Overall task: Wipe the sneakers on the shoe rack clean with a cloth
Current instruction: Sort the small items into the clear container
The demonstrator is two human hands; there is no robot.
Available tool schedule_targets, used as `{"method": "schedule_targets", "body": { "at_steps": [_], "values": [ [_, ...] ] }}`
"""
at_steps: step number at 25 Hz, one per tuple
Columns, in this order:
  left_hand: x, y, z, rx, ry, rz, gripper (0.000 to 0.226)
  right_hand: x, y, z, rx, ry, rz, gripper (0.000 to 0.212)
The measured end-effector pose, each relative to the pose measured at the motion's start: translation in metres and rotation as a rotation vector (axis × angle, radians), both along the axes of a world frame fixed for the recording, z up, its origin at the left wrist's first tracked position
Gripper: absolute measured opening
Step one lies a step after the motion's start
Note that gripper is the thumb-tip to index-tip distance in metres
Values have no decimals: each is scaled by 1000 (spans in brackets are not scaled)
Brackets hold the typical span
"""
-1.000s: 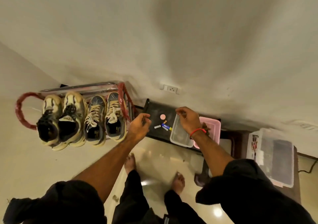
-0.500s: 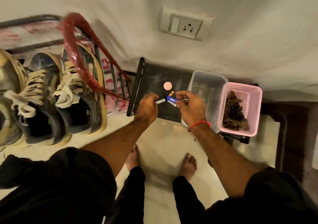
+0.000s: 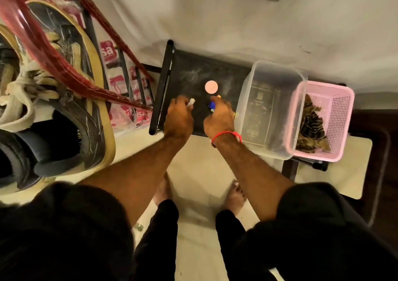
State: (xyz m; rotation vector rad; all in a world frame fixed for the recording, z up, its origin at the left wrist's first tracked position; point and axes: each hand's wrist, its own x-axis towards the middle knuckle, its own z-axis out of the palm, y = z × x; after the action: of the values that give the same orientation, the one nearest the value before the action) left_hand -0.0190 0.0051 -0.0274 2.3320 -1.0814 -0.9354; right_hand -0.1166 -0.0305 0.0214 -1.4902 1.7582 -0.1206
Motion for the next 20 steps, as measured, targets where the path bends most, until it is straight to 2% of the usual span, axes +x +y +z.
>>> {"method": "schedule_targets", "body": {
  "at_steps": [2, 4, 6, 9, 15, 20],
  "values": [
    [6, 18, 10, -86, 67, 134, 18, 13, -7, -16, -7, 122, 51, 60],
    [11, 32, 15, -138, 124, 164, 17, 18, -13, -35, -60, 298, 125, 57],
    [13, 38, 16, -170, 181, 186, 17, 16, -15, -49, -109, 359, 157, 48],
    [7, 37, 22, -195, 233, 219, 19, 7, -6, -55, -215, 260, 154, 33],
    [-4, 29, 40, -228, 291, 277, 20, -7, 12, -30, -385, 36, 167, 48],
    [-17, 25, 60, -276, 325, 324, 18, -30, 17, 45, -715, -248, -36, 24]
  ]
}}
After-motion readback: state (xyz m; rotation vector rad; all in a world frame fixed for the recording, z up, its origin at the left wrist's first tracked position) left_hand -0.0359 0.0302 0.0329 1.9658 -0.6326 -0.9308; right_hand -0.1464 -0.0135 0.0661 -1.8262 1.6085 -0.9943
